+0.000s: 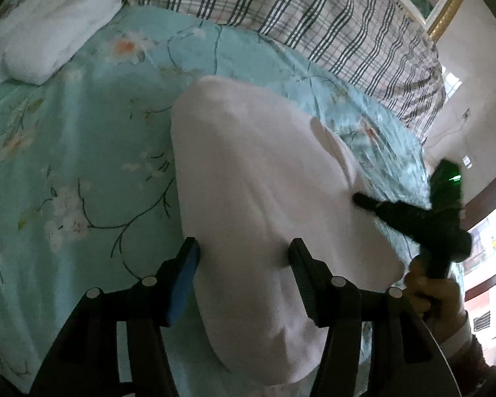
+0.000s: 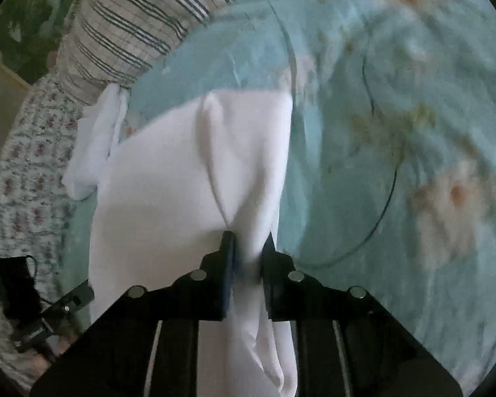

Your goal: Fold large clothes

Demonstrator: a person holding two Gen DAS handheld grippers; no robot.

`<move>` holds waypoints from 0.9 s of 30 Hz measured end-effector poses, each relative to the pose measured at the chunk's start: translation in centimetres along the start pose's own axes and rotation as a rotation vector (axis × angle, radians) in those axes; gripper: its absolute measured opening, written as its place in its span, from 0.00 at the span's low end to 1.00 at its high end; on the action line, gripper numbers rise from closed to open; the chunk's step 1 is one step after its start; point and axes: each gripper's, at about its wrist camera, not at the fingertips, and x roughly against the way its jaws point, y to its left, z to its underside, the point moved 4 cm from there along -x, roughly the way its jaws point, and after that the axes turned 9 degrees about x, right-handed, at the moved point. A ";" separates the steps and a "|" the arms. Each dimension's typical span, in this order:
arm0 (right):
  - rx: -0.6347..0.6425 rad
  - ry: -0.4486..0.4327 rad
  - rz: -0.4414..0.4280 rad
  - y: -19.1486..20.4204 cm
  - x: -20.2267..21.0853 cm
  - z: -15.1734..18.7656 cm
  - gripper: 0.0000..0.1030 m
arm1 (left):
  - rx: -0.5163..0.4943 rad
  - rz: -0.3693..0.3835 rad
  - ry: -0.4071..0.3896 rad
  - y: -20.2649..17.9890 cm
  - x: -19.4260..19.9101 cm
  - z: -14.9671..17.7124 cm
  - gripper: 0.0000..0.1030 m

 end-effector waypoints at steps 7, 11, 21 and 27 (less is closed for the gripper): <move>0.024 0.033 0.095 -0.2 -1.4 1.1 0.21 | -0.001 -0.024 0.022 1.1 -2.1 0.1 0.66; 0.037 -0.062 0.162 0.5 2.4 0.4 0.32 | -0.012 -0.034 0.018 1.0 -2.0 0.3 0.66; 0.215 0.070 0.124 3.5 -0.8 3.3 0.25 | -0.003 -0.048 0.015 1.9 -2.9 0.5 0.78; 0.230 0.066 0.132 3.0 -0.5 3.4 0.23 | 0.032 -0.037 0.015 2.7 -3.3 0.8 0.82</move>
